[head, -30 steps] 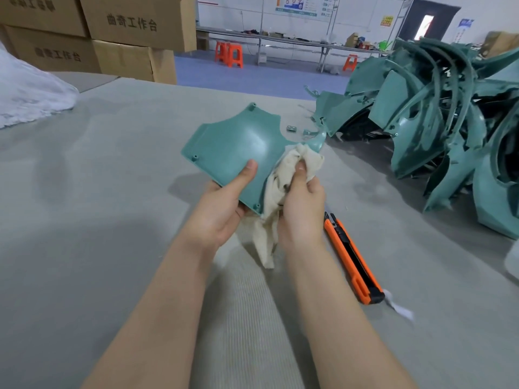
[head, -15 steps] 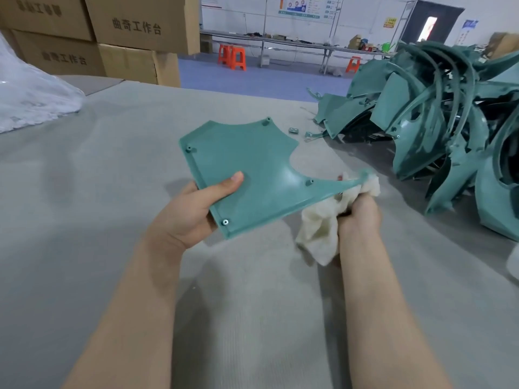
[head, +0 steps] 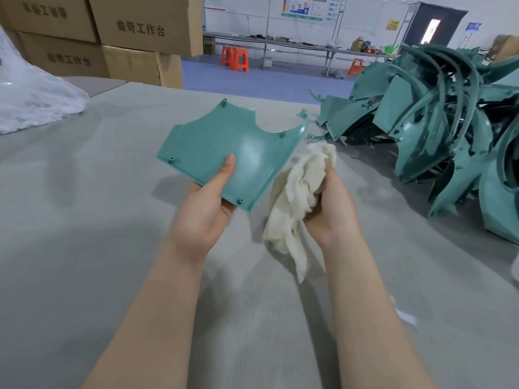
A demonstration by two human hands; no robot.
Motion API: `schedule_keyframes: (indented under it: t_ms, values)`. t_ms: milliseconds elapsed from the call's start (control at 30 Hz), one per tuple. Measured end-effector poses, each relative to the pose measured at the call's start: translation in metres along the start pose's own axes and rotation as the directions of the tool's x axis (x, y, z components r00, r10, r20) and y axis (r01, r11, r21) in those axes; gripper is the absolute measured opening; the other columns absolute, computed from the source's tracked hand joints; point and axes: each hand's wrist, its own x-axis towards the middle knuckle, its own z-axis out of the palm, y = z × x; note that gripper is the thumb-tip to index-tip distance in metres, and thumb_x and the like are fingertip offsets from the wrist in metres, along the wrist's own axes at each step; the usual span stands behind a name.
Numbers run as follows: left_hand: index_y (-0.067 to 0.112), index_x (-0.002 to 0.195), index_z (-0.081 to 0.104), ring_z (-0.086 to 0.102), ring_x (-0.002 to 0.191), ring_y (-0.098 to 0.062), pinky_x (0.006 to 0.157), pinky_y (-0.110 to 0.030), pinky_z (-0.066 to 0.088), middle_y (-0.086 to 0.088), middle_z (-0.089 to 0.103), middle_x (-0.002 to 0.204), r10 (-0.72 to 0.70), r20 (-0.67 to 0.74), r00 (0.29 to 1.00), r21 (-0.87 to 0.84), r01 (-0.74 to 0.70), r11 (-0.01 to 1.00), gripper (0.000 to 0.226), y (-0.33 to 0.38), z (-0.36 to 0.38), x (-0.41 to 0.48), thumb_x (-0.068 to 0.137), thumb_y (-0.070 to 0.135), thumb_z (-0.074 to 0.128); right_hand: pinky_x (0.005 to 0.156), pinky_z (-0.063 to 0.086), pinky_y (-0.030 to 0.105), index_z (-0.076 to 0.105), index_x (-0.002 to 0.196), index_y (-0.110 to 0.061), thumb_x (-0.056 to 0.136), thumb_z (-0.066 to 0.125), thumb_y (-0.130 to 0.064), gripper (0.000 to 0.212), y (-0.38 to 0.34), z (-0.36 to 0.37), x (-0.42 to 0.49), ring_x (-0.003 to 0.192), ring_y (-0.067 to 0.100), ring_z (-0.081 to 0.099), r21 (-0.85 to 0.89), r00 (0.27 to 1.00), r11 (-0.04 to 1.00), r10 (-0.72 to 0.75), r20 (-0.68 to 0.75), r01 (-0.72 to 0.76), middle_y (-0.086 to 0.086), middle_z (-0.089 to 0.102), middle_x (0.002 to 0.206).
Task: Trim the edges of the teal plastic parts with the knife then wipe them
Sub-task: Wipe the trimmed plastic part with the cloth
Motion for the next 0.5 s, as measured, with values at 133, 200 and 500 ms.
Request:
schedule_keyframes:
  t_ms: [133, 200, 500]
  values:
    - [0.020, 0.111, 0.063, 0.068, 0.100, -0.010, 0.075, -0.024, 0.056, 0.005, 0.073, 0.107, 0.018, 0.008, 1.000, 0.025, -0.018, 1.000, 0.022, -0.001, -0.002, 0.001, 0.089, 0.018, 0.059, 0.059, 0.057, 0.023, 0.072, 0.082, -0.014, 0.096, 0.057, -0.020, 0.021, 0.001, 0.002, 0.001, 0.068, 0.008, 0.071, -0.063, 0.998, 0.998, -0.034, -0.062, 0.030, -0.001, 0.075, 0.075]
    - [0.021, 0.110, 0.063, 0.068, 0.101, -0.010, 0.076, -0.024, 0.055, 0.006, 0.073, 0.107, 0.040, 0.019, 0.999, 0.064, -0.041, 0.997, 0.019, -0.002, -0.001, 0.001, 0.092, 0.017, 0.056, 0.061, 0.057, 0.023, 0.070, 0.087, -0.011, 0.096, 0.057, -0.018, 0.017, 0.003, 0.003, 0.000, 0.070, 0.010, 0.071, -0.099, 0.999, 0.994, -0.039, -0.012, 0.038, 0.000, 0.075, 0.077]
    - [0.019, 0.103, 0.067, 0.069, 0.098, -0.011, 0.074, -0.025, 0.056, 0.007, 0.073, 0.104, -0.091, 0.118, 0.989, 0.298, 0.052, 0.953, 0.025, -0.005, 0.000, -0.004, 0.079, 0.023, 0.064, 0.075, 0.055, 0.036, 0.065, 0.081, -0.010, 0.097, 0.055, -0.011, 0.019, 0.005, 0.004, 0.001, 0.071, 0.018, 0.066, -0.177, 0.979, 0.972, -0.172, -0.109, 0.151, 0.005, 0.070, 0.074]
